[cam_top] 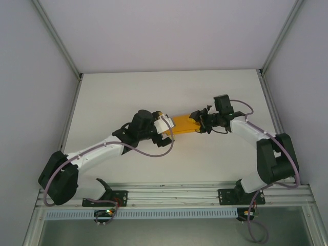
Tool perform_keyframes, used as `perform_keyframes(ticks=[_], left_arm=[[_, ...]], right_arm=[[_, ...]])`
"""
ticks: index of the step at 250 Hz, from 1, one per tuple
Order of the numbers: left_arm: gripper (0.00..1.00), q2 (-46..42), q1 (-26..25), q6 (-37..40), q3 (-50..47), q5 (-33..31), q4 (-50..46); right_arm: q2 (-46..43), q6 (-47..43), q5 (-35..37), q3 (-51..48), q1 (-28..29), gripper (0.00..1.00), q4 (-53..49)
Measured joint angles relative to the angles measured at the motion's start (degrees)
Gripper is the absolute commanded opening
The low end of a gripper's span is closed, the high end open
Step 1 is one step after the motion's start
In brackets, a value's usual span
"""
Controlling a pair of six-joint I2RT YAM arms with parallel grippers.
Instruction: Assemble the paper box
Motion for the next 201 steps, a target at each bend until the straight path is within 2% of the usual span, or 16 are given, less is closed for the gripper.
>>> perform_keyframes(ticks=[62, 125, 153, 188, 201], left_arm=[[1.0, 1.9, -0.7, 7.6, 0.7, -2.4, -1.4], [0.97, 3.2, -1.0, 9.7, 1.6, -2.1, -1.5], [0.89, 3.8, -1.4, 10.3, 2.5, -2.4, -1.5], [0.65, 3.8, -1.4, 11.3, 2.5, -2.8, -0.8], [0.59, 3.8, -1.4, 11.3, 2.5, -2.7, -0.6]], right_arm=[[-1.0, 1.3, -5.5, 2.5, -0.7, 0.34, -7.6], [-1.0, 6.6, -8.9, 2.5, -0.8, 0.35, -7.2], [-1.0, 8.6, -10.0, 2.4, -0.8, 0.35, -5.7], [-1.0, 9.6, -10.6, 2.3, -0.8, 0.4, -5.2], [-1.0, 9.9, -10.8, 2.2, -0.9, 0.4, -5.0]])
